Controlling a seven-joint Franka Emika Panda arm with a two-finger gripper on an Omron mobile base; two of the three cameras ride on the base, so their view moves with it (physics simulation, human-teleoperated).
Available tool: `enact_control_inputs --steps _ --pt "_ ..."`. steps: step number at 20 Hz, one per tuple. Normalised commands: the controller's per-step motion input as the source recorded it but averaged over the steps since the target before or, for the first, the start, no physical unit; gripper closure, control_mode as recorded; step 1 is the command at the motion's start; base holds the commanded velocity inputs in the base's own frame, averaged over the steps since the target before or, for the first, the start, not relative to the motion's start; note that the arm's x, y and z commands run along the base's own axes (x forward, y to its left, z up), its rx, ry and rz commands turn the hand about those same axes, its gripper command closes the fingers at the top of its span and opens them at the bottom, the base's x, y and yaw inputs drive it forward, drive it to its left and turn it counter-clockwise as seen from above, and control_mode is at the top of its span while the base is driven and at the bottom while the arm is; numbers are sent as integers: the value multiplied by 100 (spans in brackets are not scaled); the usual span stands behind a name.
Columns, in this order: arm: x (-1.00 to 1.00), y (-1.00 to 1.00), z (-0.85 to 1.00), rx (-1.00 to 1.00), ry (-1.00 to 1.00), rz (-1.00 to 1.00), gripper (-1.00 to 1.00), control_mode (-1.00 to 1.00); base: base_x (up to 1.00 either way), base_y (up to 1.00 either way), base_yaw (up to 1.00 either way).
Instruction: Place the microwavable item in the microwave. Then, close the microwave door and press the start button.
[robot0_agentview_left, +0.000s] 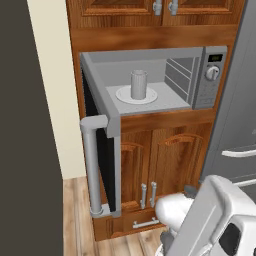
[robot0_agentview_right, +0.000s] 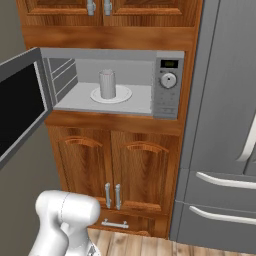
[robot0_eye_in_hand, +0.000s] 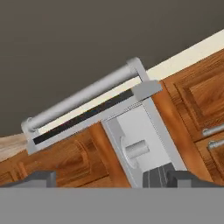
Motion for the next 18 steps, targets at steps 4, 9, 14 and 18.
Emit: enact_control_inputs --steps 4,9,14,18 --pt "66 100 -48 -38 1 0 -100 -100 0 0 0" --pt "97 93 -43 -37 0 0 -100 -100 0 0 0" --pt "98 72 -36 -34 0 -2 -100 -100 0 0 0" --pt "98 56 -33 -31 0 -8 -100 -100 0 0 0"
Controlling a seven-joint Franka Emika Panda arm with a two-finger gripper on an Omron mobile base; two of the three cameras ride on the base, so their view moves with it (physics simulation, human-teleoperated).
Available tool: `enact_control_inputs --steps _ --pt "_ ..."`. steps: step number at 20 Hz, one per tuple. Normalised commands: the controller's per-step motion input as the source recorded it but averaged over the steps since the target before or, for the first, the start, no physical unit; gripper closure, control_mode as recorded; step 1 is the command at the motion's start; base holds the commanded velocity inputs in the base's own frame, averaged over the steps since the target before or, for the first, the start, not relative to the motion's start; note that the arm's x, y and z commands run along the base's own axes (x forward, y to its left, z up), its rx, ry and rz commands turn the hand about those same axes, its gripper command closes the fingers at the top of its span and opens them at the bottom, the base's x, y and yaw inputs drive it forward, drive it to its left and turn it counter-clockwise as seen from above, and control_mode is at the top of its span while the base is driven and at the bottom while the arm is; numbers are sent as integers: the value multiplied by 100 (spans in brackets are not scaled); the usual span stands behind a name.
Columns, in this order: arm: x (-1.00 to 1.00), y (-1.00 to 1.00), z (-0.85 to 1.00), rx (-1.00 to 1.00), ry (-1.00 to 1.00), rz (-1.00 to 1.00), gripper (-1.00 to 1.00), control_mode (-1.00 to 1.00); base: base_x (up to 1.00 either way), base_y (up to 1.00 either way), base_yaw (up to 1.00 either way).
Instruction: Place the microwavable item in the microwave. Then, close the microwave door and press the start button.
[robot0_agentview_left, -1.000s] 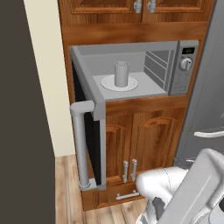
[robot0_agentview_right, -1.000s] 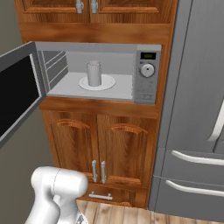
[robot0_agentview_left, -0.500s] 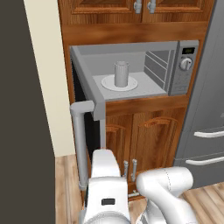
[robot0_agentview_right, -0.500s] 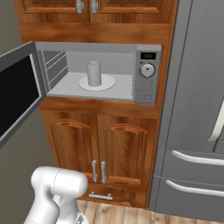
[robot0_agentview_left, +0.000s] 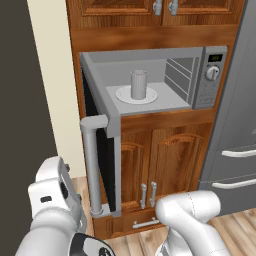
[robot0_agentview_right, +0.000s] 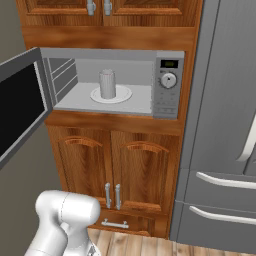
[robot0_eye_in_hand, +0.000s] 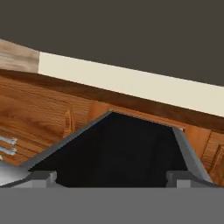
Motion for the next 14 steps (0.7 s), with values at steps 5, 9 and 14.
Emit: enact_control_inputs --steps 5,9,14 --pt "88 28 -47 -21 1 -22 -100 -100 0 0 0" --pt "52 -17 -34 -3 3 -37 -100 -100 0 0 0" --pt "18 -71 -1 0 0 -27 -100 -100 0 0 0"
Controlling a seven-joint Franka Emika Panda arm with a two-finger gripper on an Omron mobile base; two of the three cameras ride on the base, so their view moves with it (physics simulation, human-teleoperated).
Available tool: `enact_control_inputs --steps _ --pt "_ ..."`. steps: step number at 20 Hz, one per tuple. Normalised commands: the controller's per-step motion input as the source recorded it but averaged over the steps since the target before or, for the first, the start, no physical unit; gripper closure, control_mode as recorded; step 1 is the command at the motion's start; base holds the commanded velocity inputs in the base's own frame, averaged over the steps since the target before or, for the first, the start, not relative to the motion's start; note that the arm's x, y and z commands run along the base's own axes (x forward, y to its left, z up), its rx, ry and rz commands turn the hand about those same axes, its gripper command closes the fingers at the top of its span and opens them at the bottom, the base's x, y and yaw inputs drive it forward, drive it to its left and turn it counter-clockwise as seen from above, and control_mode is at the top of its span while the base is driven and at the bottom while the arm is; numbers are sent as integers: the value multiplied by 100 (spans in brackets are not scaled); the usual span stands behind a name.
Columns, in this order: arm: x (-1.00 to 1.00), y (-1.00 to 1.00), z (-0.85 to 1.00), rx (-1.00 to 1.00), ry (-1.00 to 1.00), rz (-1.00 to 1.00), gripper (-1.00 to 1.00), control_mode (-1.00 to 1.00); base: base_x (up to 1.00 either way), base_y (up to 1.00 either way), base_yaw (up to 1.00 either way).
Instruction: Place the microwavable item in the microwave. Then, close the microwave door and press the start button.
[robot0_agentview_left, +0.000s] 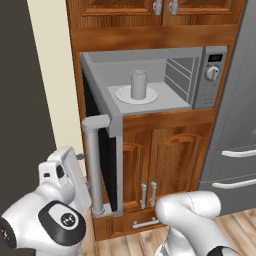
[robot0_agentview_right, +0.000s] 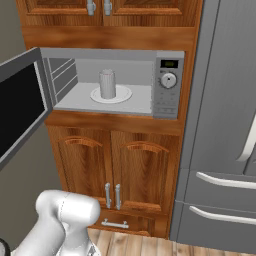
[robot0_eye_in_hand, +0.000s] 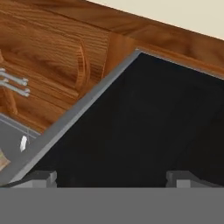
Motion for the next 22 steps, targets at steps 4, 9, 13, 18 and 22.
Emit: enact_control_inputs --steps 4,9,13,18,22 --pt "0 -95 15 0 -6 -19 -100 -100 0 0 0" --pt "-7 -99 16 0 -18 -14 -100 -100 0 0 0" --pt "0 -100 14 3 -18 -8 -100 -100 0 0 0" --pt "10 -100 20 6 -11 -2 -100 -100 0 0 0" --pt "32 -99 30 7 -5 0 -100 -100 0 0 0"
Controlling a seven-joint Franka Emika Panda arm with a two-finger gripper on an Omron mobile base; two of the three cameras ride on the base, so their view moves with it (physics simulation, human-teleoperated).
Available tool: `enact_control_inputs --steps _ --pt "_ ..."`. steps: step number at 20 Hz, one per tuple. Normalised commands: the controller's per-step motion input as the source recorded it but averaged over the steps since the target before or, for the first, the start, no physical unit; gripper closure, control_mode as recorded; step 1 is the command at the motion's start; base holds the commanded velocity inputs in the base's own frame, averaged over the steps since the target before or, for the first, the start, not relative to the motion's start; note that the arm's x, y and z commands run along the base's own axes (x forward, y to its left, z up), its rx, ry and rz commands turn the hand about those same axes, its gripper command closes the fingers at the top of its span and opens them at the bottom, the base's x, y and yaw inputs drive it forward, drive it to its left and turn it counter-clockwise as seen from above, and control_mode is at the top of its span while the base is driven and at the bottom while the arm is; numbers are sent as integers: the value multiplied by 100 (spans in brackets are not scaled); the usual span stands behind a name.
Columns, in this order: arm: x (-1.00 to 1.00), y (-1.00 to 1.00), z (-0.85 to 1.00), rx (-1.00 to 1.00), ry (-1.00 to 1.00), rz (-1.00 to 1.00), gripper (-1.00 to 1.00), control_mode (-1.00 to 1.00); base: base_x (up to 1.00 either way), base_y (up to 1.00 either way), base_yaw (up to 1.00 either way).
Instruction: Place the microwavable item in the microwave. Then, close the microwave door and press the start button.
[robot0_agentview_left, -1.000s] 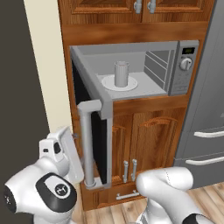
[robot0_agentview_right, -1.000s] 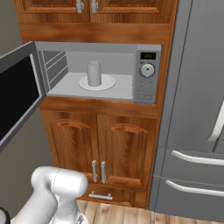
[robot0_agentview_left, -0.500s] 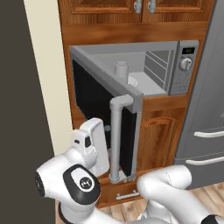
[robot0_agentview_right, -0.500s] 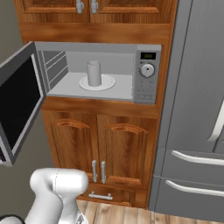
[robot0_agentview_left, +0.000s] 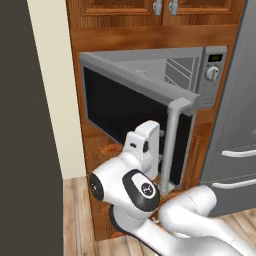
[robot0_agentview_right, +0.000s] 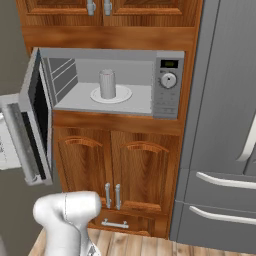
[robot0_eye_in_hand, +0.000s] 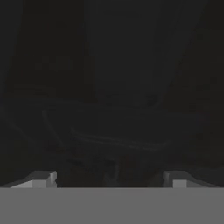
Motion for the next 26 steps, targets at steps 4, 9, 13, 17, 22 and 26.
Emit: enact_control_inputs --steps 4,9,13,17,22,26 --pt "50 -81 34 6 -7 0 -100 -100 0 0 0" --pt "60 -57 27 5 -12 3 -100 -100 0 0 0" --pt "68 -35 5 5 -7 9 -100 -100 0 0 0" --pt "87 -7 0 4 0 14 -100 -100 0 0 0" --pt "98 -1 0 3 3 14 -100 -100 0 0 0" --pt "90 0 1 1 6 13 -100 -100 0 0 0"
